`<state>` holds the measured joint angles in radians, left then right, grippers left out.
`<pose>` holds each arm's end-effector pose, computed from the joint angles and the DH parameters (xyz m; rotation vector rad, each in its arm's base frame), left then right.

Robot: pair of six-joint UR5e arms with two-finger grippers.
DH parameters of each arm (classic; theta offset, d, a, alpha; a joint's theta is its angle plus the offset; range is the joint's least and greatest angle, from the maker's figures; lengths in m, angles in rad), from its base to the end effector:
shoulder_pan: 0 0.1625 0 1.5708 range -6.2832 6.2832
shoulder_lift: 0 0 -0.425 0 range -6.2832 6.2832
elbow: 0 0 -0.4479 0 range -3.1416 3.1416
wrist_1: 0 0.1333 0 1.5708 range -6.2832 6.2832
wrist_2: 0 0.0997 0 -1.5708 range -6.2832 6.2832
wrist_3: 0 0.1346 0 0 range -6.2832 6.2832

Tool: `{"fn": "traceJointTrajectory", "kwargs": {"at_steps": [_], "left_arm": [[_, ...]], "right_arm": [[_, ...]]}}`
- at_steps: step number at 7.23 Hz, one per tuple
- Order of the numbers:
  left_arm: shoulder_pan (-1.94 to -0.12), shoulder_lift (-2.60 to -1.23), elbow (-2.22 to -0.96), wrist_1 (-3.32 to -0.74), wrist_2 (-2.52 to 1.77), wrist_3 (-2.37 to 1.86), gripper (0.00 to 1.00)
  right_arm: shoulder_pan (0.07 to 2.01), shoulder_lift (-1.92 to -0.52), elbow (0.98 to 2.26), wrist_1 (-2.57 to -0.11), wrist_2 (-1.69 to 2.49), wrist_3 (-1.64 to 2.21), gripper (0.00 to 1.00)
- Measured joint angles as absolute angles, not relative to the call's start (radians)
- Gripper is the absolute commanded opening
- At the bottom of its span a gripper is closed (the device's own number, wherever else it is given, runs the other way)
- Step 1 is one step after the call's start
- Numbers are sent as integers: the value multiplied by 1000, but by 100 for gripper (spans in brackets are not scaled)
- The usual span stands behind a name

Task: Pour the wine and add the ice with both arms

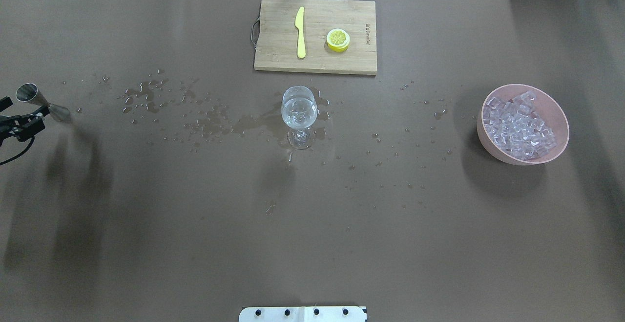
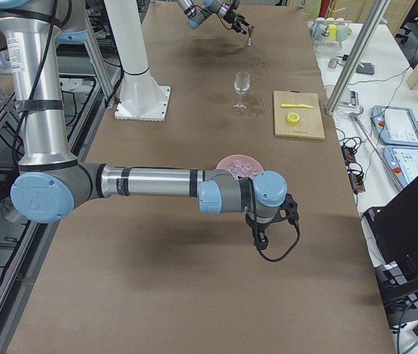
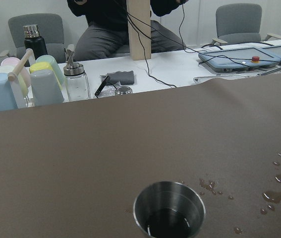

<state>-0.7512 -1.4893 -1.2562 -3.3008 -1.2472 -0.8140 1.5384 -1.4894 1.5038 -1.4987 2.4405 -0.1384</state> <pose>0.2643 -0.4878 0.6919 1.1043 0.7757 -0.2110 0.0113 -0.5899 0.6575 0.1271 -0.8651 -0.1974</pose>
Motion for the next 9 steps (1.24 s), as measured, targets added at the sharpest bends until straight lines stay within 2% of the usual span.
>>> {"fn": "traceJointTrajectory", "kwargs": {"at_steps": [7, 8, 9], "left_arm": [[-741, -1592, -1148, -3290, -1233, -805, 97], [-741, -1600, -1132, -3288, -1233, -804, 92], [-741, -1608, -1117, -3286, -1233, -804, 82]], "right_arm": [[1537, -1491, 1505, -1498, 2456, -140, 100], [1538, -1491, 1508, -1497, 2457, -139, 100], [1538, -1492, 1512, -1497, 2459, -139, 100]]}}
